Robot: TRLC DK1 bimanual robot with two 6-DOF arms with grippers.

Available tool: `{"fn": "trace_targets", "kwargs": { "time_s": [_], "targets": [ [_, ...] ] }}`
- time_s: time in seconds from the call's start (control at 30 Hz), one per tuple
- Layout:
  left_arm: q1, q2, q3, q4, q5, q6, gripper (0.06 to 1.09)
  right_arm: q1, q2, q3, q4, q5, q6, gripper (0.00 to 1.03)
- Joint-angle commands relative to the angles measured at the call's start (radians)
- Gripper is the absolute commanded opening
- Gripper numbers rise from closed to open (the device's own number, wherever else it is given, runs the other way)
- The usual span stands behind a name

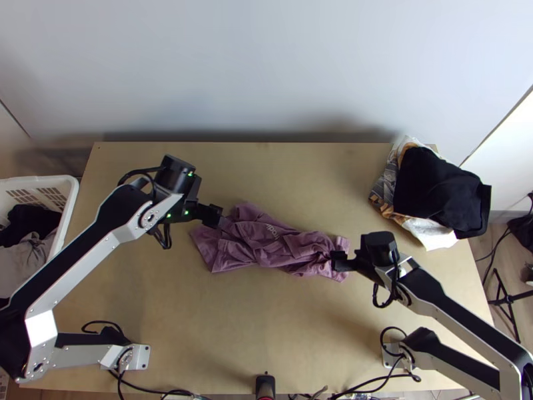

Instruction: Fold the t-shirt

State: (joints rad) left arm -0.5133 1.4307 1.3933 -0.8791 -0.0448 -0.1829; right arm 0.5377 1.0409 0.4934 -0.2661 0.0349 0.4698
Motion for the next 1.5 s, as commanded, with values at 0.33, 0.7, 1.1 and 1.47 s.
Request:
{"fn": "trace_targets", "kwargs": {
  "time_s": [0.33,0.7,1.1,1.47],
  "targets": [
    [0.018,-0.032,-0.047,0.022,-0.001,0.002,1.04,0.088,-0.002,-0.03,-0.059,-0.072,0.036,0.91],
    [0.036,-0.026,-0.051,0.029,-0.001,0.0,1.04,0.131,0.057,-0.018,-0.058,-0.109,-0.008,0.39],
    [0.045,-0.035,-0.063,0.029,-0.001,0.002,1.04,0.081,0.015,0.168,-0.125,-0.109,-0.083,0.03],
    [0.062,-0.062,-0.12,0.04,0.0,-0.003,1.04,0.019,0.142,0.881,-0.252,-0.109,-0.16,0.03]
  ]
}}
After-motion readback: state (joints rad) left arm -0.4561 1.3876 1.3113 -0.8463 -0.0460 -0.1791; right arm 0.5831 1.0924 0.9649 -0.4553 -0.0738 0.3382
